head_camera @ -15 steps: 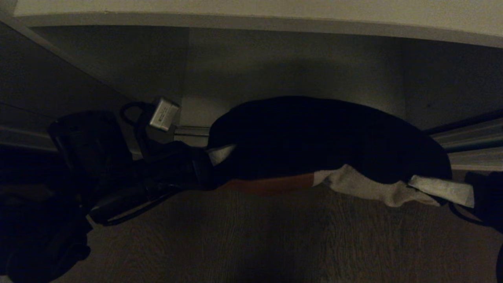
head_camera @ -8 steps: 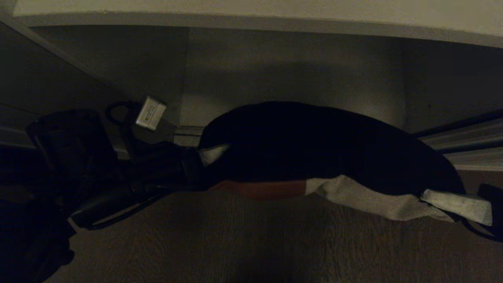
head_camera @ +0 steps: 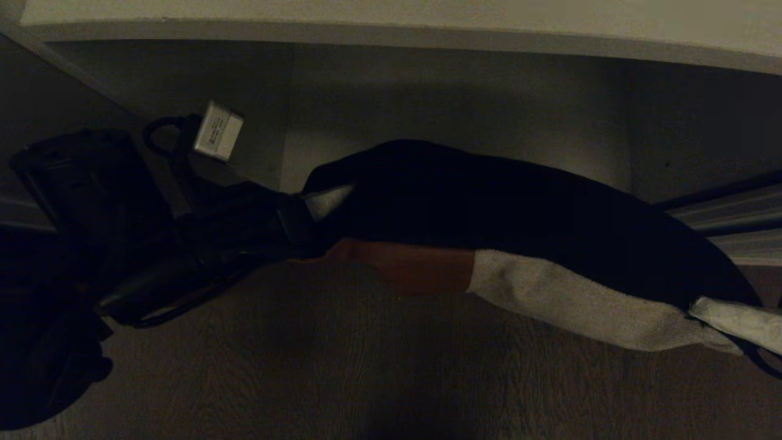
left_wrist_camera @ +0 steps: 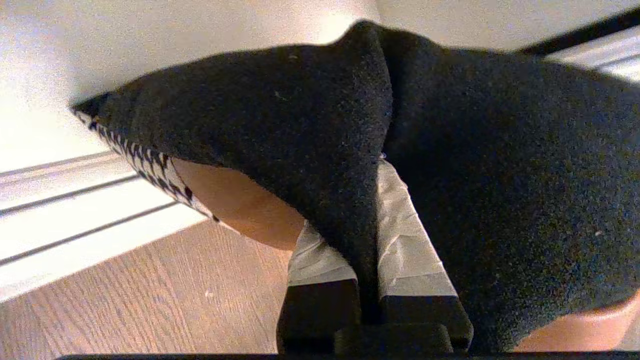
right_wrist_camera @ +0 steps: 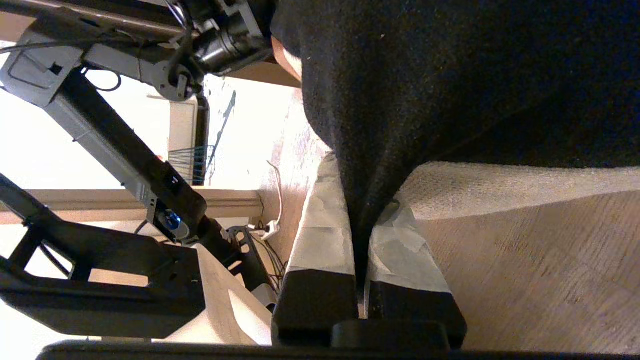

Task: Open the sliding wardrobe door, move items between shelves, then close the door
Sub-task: Place the pillow on the lower shelf

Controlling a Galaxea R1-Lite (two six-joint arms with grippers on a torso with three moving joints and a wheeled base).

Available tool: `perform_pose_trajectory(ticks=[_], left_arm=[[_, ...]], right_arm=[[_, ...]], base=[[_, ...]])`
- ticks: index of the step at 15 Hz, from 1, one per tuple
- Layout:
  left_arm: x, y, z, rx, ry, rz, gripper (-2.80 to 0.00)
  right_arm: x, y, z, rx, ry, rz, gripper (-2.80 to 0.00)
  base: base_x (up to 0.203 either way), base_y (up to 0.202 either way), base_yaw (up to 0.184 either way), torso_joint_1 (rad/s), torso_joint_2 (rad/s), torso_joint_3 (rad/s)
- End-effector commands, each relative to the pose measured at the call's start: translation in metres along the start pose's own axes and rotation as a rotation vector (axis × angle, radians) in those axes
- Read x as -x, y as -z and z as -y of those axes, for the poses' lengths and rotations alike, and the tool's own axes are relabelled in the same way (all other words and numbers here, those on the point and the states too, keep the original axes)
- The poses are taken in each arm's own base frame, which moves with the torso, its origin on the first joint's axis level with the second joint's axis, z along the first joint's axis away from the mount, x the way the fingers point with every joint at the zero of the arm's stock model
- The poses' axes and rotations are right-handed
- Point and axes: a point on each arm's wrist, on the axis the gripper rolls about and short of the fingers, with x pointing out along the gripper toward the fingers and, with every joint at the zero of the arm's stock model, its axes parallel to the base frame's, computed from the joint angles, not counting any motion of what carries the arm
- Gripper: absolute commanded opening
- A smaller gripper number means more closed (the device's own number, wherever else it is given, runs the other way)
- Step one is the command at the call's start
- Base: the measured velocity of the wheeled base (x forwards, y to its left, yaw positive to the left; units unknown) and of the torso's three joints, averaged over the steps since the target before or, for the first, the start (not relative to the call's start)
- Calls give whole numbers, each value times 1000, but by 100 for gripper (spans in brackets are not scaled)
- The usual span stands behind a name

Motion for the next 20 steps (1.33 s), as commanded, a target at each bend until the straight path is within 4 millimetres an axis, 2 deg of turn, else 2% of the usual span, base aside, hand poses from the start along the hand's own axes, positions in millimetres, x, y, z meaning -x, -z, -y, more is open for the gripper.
perform_pose_trajectory(ticks=[1, 5, 20], left_arm=[[-6, -2, -2, 12, -25, -15, -280], [-17, -19, -5, 72, -134, 33, -280], [-16, -13, -6, 78, -137, 18, -280]], right_arm=[[2, 0, -1, 0, 10, 9, -280], [2, -4, -1, -53, 46, 40, -280], [7, -3, -6, -59, 59, 56, -280]], base=[[0, 0, 0, 0, 0, 0], [0, 0, 0, 0, 0, 0], [0, 0, 0, 0, 0, 0]])
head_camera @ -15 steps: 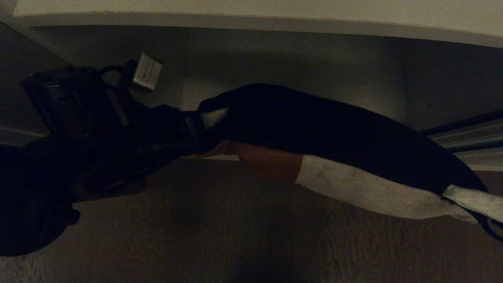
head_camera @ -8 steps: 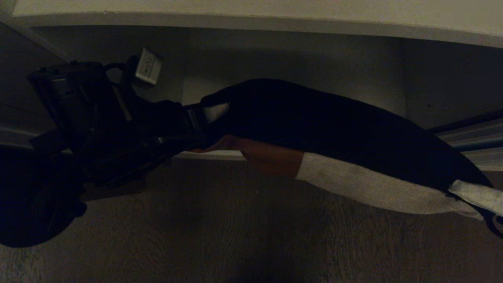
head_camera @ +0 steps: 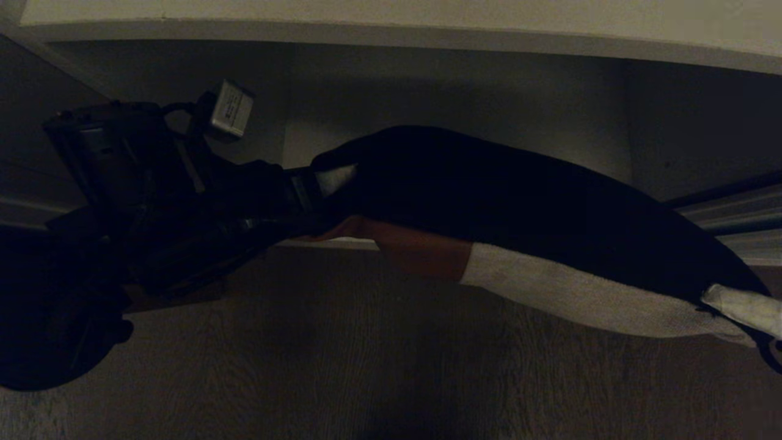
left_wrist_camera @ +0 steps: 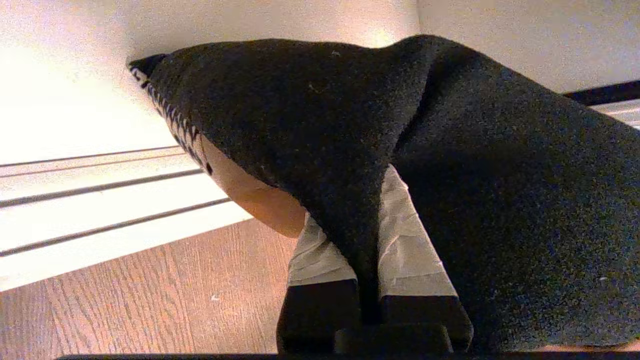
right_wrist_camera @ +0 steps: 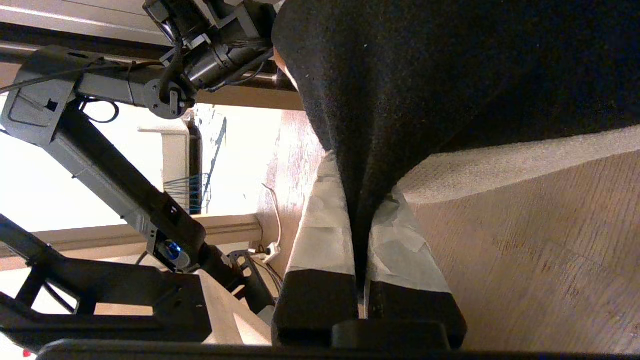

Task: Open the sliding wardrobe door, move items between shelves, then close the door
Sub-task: Place the pillow on the lower shelf

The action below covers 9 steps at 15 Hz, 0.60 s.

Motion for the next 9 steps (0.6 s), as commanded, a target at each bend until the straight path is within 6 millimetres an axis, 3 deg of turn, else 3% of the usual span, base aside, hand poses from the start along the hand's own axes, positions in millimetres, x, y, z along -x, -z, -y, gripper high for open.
perform_pose_trajectory(ticks=[1, 8, 9], left_arm=[[1, -1, 1, 1, 5, 3, -280], [0, 2, -1, 4, 1, -2, -280], [-1, 3, -1, 1, -4, -4, -280]], right_arm=[[0, 0, 0, 1, -6, -2, -280], [-1, 0, 1, -8, -4, -6, -280], [-1, 1, 2, -11, -3, -8, -280]], base=[[0, 0, 0, 0, 0, 0], [-171, 0, 0, 3, 1, 2], [0, 0, 0, 0, 0, 0]])
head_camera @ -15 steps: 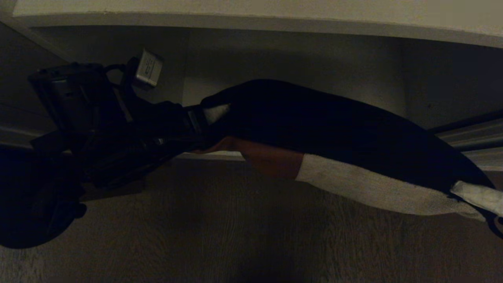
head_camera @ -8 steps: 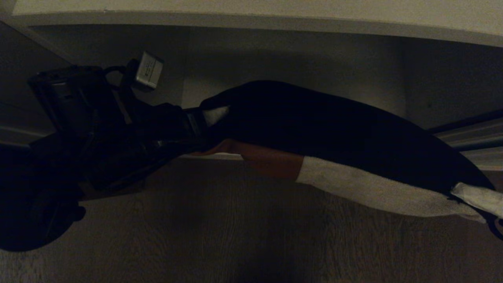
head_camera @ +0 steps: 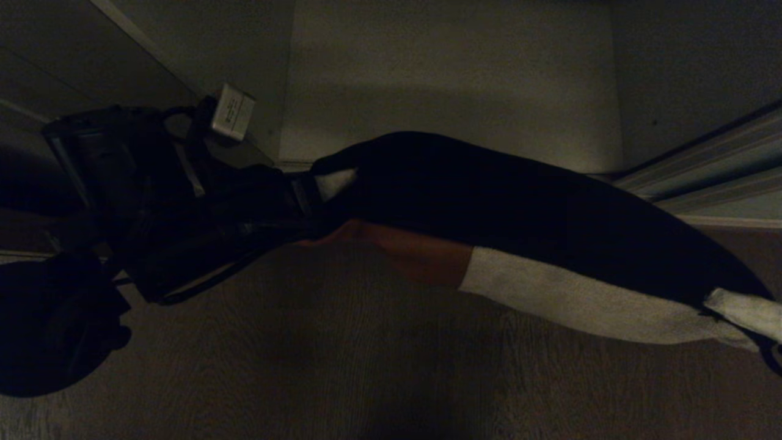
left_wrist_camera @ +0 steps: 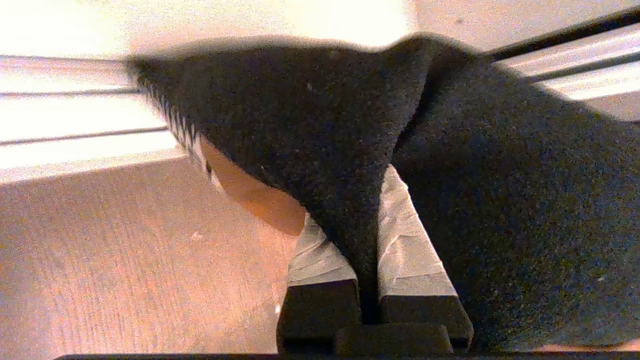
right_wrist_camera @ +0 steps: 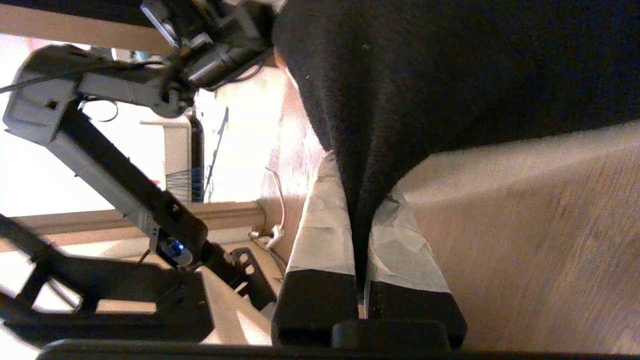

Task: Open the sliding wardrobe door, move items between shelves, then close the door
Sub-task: Place the pillow on the lower shelf

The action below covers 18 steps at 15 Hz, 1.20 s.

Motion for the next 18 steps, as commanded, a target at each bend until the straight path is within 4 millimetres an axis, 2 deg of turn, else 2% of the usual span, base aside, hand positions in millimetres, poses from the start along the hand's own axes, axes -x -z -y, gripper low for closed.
perform_pose_trajectory(ticks=[1, 3, 5, 7, 9, 12, 16, 18], left_arm=[[-3, 2, -2, 0, -11, -3, -280], [-3, 5, -3, -10, -13, -5, -280], [-12, 12, -8, -23, -19, 0, -280], [-20, 13, -12, -45, -2, 80, -280], [-24, 2, -15, -80, 5, 185, -280], [-25, -28, -7, -108, 52, 279, -280], [-2, -51, 10, -113, 123, 253, -280], [1, -58, 17, -115, 149, 268, -280]], right_arm=[[-1, 1, 2, -10, 0, -6, -280], [-1, 1, 3, -15, 1, -8, -280], [-4, 1, 9, -33, 7, -19, -280], [-10, -8, 13, -22, 5, -13, -280], [-15, -25, 11, 18, -4, 12, -280], [-15, -44, -2, 90, -27, 54, -280], [-13, -50, -10, 110, -42, 72, -280], [-11, -55, -20, 107, -60, 91, -280]], base=[[0, 0, 0, 0, 0, 0], [0, 0, 0, 0, 0, 0], [0, 0, 0, 0, 0, 0], [0, 0, 0, 0, 0, 0], [0, 0, 0, 0, 0, 0], [0, 0, 0, 0, 0, 0], [0, 0, 0, 0, 0, 0], [0, 0, 0, 0, 0, 0]])
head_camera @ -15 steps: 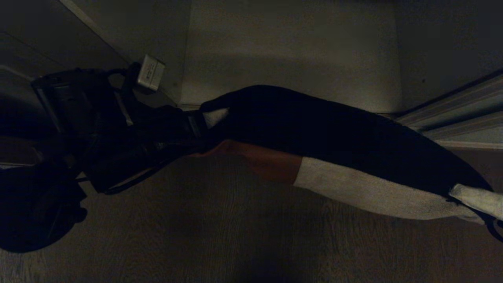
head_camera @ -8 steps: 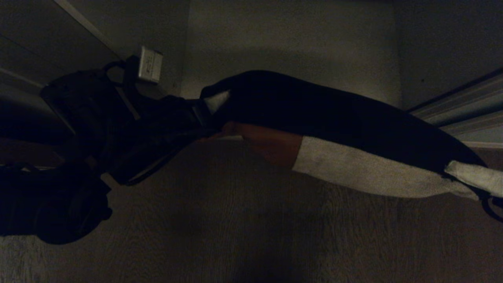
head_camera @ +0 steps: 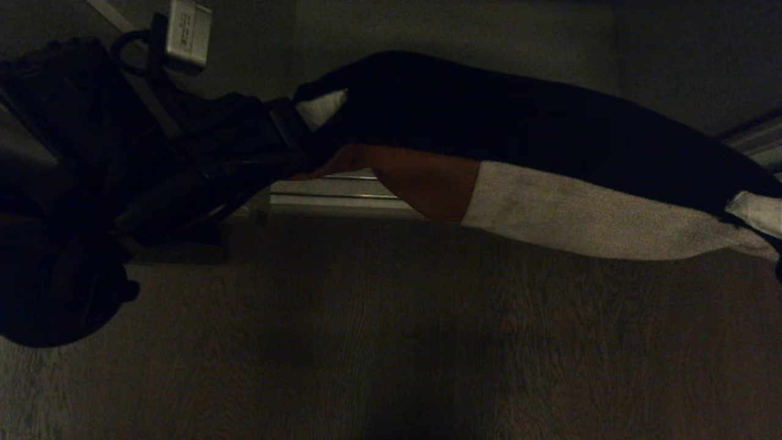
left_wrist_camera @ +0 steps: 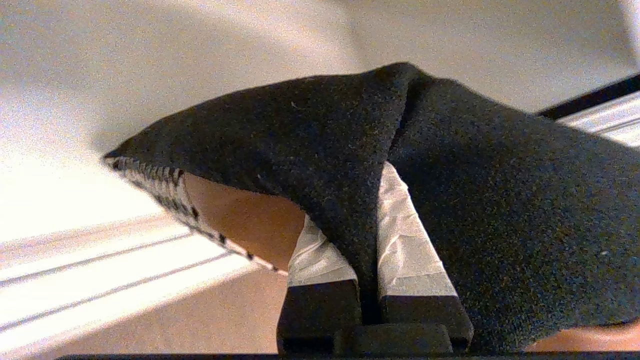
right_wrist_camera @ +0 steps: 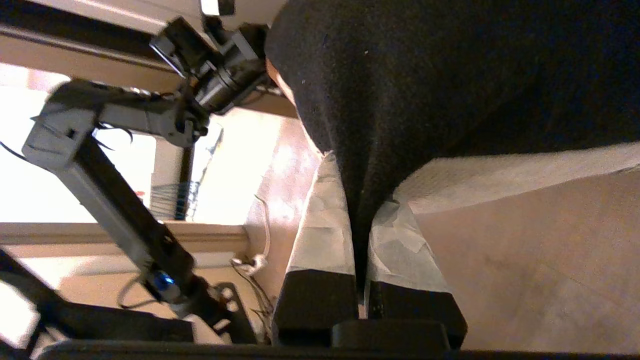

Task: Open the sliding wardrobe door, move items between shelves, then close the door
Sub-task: Place the pillow on the lower shelf

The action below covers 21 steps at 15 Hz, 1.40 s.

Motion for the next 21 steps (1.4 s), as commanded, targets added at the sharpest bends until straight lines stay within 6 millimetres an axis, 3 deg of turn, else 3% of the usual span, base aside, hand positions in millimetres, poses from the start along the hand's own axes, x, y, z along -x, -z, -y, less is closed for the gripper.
perform_pose_trajectory(ticks=[1, 4, 9, 12, 21], left_arm=[[6, -17, 11, -11, 31, 50, -280], [4, -16, 9, -15, 54, 48, -280], [-14, 3, 0, -30, 131, 65, -280], [-14, 17, -14, -35, 123, 41, -280], [12, 81, -46, 36, 147, -158, -280]], right_arm=[[2, -9, -11, 24, -26, 23, -280], [-2, -14, -7, 20, -32, 16, -280], [-20, -16, 27, -23, -10, -13, -280], [-29, -12, 46, -1, -25, -4, -280], [-20, 40, 67, -91, -80, -115, -280]], base=[[0, 0, 0, 0, 0, 0], [0, 0, 0, 0, 0, 0], [0, 0, 0, 0, 0, 0], [0, 0, 0, 0, 0, 0], [0, 0, 0, 0, 0, 0]])
